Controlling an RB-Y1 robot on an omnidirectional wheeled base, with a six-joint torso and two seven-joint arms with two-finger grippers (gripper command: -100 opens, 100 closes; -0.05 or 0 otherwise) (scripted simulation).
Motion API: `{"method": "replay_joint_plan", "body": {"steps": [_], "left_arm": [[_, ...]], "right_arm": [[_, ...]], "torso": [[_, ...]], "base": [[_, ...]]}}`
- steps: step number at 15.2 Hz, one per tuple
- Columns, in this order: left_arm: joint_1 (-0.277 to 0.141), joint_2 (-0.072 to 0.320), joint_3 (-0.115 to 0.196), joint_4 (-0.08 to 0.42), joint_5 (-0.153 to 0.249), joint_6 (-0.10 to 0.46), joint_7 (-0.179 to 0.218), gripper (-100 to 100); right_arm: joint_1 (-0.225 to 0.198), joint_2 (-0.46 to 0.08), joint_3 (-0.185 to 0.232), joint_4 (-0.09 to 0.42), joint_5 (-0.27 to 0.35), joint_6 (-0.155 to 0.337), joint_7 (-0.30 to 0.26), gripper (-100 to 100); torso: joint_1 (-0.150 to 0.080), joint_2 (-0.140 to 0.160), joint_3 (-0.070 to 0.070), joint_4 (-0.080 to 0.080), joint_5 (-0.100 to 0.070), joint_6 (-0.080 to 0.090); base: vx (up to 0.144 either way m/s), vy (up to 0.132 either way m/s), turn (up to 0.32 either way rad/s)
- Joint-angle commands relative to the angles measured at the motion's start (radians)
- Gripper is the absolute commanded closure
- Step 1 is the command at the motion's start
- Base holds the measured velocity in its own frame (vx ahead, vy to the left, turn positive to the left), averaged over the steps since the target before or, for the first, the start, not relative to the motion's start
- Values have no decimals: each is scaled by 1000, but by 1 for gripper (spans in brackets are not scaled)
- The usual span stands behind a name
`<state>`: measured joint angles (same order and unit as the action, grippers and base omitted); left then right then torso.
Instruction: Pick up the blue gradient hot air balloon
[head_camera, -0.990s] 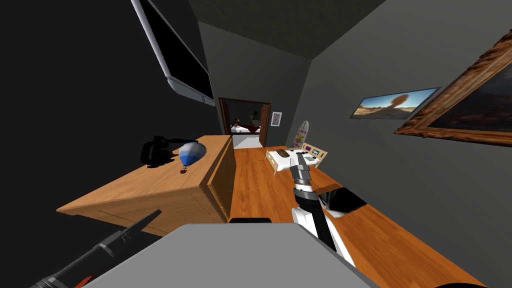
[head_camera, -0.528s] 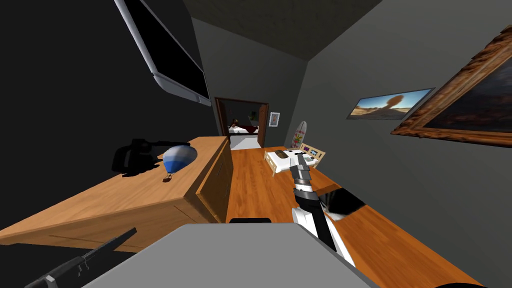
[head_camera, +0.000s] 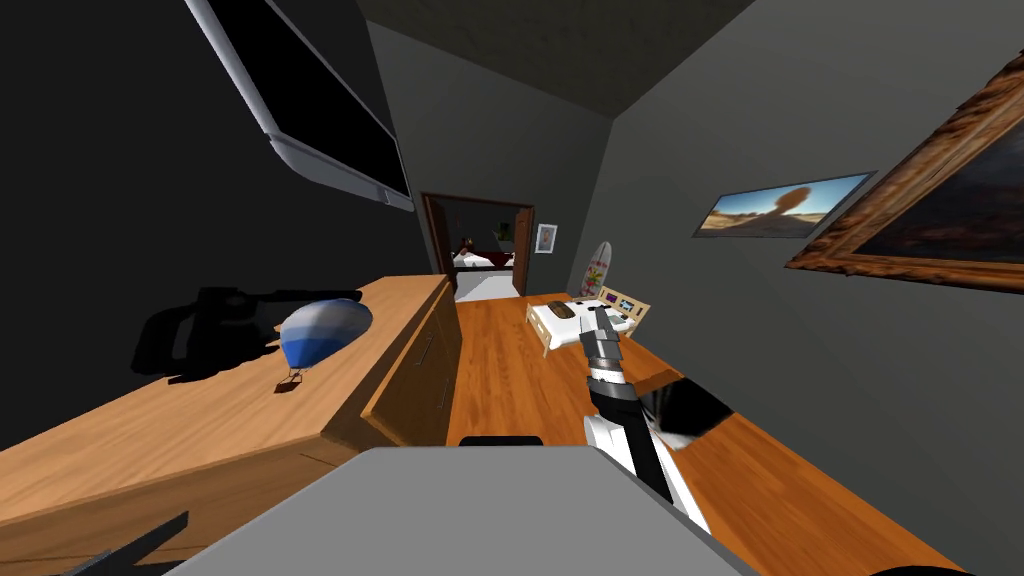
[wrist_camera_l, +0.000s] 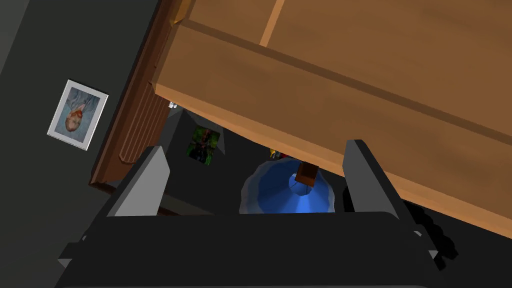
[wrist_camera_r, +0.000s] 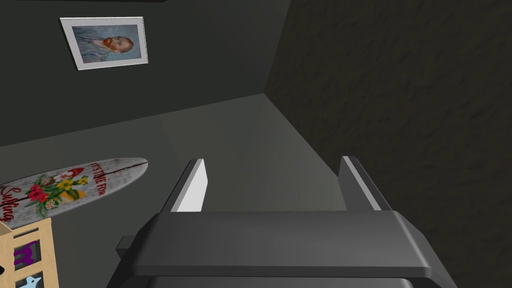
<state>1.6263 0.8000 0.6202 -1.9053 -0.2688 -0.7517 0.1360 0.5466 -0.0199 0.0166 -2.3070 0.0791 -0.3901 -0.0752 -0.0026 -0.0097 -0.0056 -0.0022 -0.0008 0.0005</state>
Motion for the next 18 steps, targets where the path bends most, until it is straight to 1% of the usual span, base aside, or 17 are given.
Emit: {"method": "replay_joint_plan", "body": {"steps": [1, 2, 3, 4, 5, 6, 7, 8, 9, 10, 11, 12, 13, 14, 15, 16, 18], "left_arm": [[32, 4, 11, 2, -3, -3, 2, -100], [66, 25, 40, 22, -9, -13, 9, -100], [81, 25, 40, 22, -9, -13, 9, -100], [108, 46, 68, 41, -14, -23, 16, -100], [129, 46, 68, 41, -14, -23, 16, -100], [153, 65, 95, 60, -20, -32, 23, -100], [175, 65, 95, 60, -20, -32, 23, -100], [198, 84, 120, 78, -25, -41, 29, -100], [219, 84, 120, 78, -25, -41, 29, -100], [243, 101, 144, 94, -30, -50, 35, -100], [260, 101, 144, 94, -30, -50, 35, -100], [284, 118, 166, 110, -34, -58, 40, -100], [298, 118, 166, 110, -34, -58, 40, -100], [325, 133, 187, 124, -38, -66, 45, -100], [334, 133, 187, 124, -38, -66, 45, -100], [365, 147, 205, 138, -42, -73, 49, -100], [398, 159, 222, 150, -46, -80, 53, -100]], "right_arm": [[0, 0, 0, 0, 0, 0, 0, 0], [0, 0, 0, 0, 0, 0, 0, 0], [0, 0, 0, 0, 0, 0, 0, 0], [0, 0, 0, 0, 0, 0, 0, 0], [0, 0, 0, 0, 0, 0, 0, 0], [0, 0, 0, 0, 0, 0, 0, 0], [0, 0, 0, 0, 0, 0, 0, 0], [0, 0, 0, 0, 0, 0, 0, 0], [0, 0, 0, 0, 0, 0, 0, 0], [0, 0, 0, 0, 0, 0, 0, 0], [0, 0, 0, 0, 0, 0, 0, 0], [0, 0, 0, 0, 0, 0, 0, 0], [0, 0, 0, 0, 0, 0, 0, 0], [0, 0, 0, 0, 0, 0, 0, 0], [0, 0, 0, 0, 0, 0, 0, 0], [0, 0, 0, 0, 0, 0, 0, 0], [0, 0, 0, 0, 0, 0, 0, 0]], "torso": [[0, 0, 0, 0, 0, 0], [1, 1, 1, 0, 0, 0], [1, 1, 1, 0, 0, 0], [1, 1, 1, 0, 0, 0], [1, 0, 0, 0, 0, 0], [1, -1, 0, 0, 0, 0], [1, -2, -1, 0, 0, 0], [2, -2, -1, -1, 0, 0], [3, -3, -2, -1, 1, 0], [3, -3, -2, -1, 1, 0], [4, -4, -2, -1, 1, 0], [4, -3, -2, -1, 1, 0], [4, -4, -2, -1, 1, 0], [4, -4, -2, -1, 1, 0], [3, -4, -2, -1, 1, 0], [3, -3, -2, -1, 1, 0], [5, -2, -1, 0, 1, 0]], "base": [[99, -10, -18], [110, -18, -40], [126, -20, -48], [144, -20, -51], [157, -20, -39], [174, -10, -51], [172, 8, -44], [184, 17, -48], [173, 17, -39], [183, 23, -41], [167, 17, -40], [180, 26, -44], [182, 28, -38], [176, 8, -44], [156, 10, -32], [152, 34, -30], [142, 43, -37]]}}
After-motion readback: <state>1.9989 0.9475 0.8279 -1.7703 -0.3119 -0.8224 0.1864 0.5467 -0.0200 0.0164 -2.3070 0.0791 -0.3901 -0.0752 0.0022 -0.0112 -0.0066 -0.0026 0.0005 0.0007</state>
